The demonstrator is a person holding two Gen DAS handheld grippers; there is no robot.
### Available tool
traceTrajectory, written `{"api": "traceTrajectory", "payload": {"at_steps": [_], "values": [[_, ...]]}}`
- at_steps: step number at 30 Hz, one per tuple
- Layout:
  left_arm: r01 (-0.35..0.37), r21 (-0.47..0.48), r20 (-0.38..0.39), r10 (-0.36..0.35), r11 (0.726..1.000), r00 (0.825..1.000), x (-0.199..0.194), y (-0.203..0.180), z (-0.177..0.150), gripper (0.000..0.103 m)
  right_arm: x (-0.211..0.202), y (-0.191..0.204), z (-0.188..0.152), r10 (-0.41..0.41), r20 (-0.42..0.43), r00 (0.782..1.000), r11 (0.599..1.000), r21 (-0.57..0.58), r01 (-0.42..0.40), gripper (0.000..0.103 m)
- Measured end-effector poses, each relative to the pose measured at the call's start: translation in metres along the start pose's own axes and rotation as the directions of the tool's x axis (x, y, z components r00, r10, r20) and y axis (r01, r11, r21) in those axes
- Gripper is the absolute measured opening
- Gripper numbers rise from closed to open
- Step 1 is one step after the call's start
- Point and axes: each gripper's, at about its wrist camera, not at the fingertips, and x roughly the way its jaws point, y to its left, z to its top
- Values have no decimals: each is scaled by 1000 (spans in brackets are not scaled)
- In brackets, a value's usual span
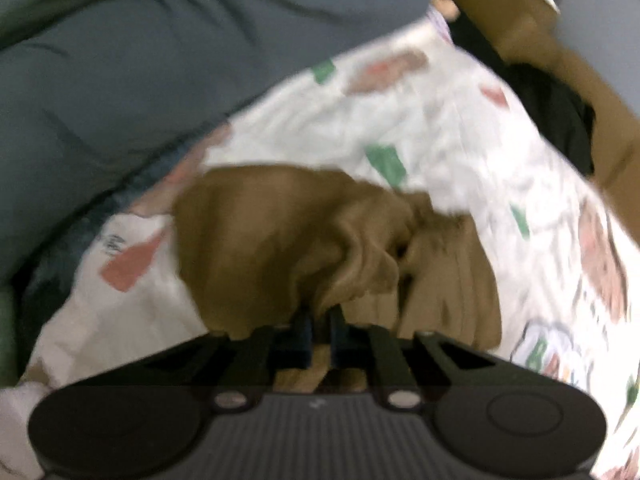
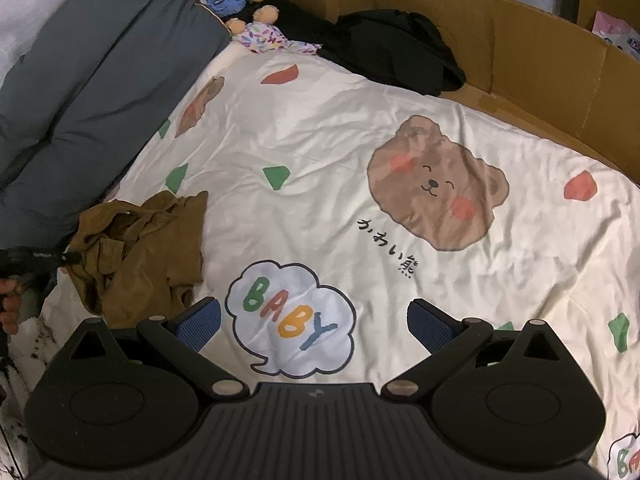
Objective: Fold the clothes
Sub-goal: 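Close the left gripper on the brown T-shirt and lift it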
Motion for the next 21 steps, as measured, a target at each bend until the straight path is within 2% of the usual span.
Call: {"api": "traceTrajectory", "payload": {"at_steps": [11,15,21], "values": [[-19,-70,105,26,997,994,-49,38,17,7,12,26,18,38,-3,999,995,-91,-38,102],[-42,-93,153,56,995,987,-71,52,19,7,17,36,24,52,-5,999,991,-124,-52,102],[-81,-131,184,105,988,977,-92,75,22,7,23,50,34,72,-8,997,982,-173,-73,101]]}}
